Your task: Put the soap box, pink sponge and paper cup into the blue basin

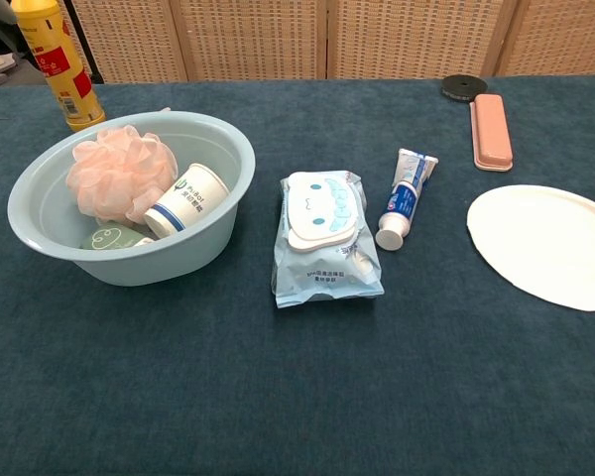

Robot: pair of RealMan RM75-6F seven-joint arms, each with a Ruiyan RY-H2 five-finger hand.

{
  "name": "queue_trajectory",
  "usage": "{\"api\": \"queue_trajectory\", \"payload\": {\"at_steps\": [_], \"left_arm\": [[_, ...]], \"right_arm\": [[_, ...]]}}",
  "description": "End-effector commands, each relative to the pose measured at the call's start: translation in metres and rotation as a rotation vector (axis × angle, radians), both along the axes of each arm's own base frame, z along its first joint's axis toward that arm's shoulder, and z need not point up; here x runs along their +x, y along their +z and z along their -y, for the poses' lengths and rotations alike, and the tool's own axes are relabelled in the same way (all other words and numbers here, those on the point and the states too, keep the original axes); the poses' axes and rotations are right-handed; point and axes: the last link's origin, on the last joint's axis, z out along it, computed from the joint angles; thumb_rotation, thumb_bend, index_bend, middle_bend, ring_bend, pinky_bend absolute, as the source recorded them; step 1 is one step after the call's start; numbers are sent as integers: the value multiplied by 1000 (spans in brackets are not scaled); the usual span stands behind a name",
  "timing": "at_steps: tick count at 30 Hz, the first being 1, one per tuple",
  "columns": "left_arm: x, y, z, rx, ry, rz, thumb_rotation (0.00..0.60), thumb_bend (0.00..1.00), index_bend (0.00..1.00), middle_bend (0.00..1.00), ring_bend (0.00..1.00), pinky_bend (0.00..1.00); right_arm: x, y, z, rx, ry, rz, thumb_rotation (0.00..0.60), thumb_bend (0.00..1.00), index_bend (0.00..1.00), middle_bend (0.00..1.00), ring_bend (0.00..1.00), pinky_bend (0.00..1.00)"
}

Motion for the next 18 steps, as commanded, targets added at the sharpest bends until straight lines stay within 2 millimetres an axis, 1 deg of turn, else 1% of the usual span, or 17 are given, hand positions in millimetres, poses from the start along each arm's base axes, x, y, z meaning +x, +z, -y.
{"api": "queue_trajectory", "payload": {"at_steps": [1, 4, 6, 8, 10, 12, 15, 18], "left_arm": [[-14, -3, 13, 59, 29, -30, 600, 171, 286, 0, 0, 2], [-25, -4, 21, 111, 47, -50, 600, 172, 270, 0, 0, 1], [-35, -3, 23, 146, 59, -71, 600, 171, 227, 0, 0, 0], [-45, -4, 24, 167, 81, -84, 600, 172, 150, 0, 0, 0], [-57, -4, 27, 170, 115, -89, 600, 172, 97, 0, 0, 0], [-64, -2, 28, 173, 130, -110, 600, 171, 62, 0, 0, 0], [-68, 5, 28, 205, 145, -119, 600, 171, 47, 0, 0, 0], [-68, 4, 30, 186, 146, -127, 600, 171, 47, 0, 0, 0]], "right_arm": [[0, -1, 4, -13, -15, -23, 600, 53, 217, 0, 0, 54], [-2, -1, 6, -28, -33, -50, 600, 53, 217, 0, 0, 28], [-3, -1, 8, -32, -48, -70, 600, 53, 217, 0, 0, 8], [-3, -1, 9, -39, -52, -100, 600, 53, 210, 0, 0, 0], [-2, -3, 10, -38, -49, -122, 600, 53, 192, 0, 0, 0], [0, -6, 11, -35, -48, -131, 600, 53, 180, 0, 0, 0], [3, -11, 12, -24, -42, -148, 600, 53, 180, 0, 0, 0], [5, -15, 12, -11, -40, -152, 600, 53, 180, 0, 0, 0]]}}
